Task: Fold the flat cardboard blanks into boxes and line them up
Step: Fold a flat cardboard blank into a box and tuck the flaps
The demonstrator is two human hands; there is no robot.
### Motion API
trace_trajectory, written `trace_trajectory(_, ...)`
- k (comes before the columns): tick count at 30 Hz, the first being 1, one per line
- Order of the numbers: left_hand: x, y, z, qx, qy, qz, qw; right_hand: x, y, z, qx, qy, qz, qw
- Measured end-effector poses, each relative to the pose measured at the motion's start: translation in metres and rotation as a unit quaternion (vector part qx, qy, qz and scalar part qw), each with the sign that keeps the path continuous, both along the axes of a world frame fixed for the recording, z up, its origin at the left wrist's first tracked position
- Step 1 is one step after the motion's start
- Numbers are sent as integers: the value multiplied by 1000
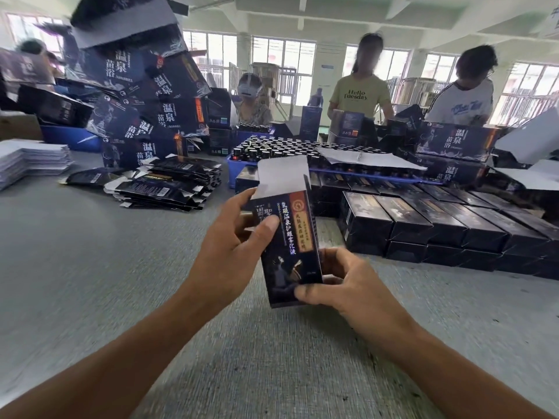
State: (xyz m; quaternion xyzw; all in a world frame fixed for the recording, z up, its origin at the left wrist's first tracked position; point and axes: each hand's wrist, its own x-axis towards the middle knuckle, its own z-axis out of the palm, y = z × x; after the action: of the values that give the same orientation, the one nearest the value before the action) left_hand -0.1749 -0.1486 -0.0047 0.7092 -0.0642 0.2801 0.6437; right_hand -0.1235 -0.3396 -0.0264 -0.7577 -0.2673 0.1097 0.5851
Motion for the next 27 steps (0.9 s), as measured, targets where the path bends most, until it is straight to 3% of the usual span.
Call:
trace_trajectory(4, -4, -1, -2, 58, -39, -21, 997, -2, -2, 8, 51, -71, -54, 995)
trace_trajectory(9, -5, -3, -4, 95, -33, -38, 994, -6, -4, 18, 96, -148, -39, 984)
trace_trajectory(17, -9, -5, -2, 117, -23, -49, 992, -7, -8, 22, 86, -173, -41, 980)
trace_trajectory(27, -15, -12, 5, 119, -89, -11, 989, -11, -4, 24, 200, -203, -73, 956)
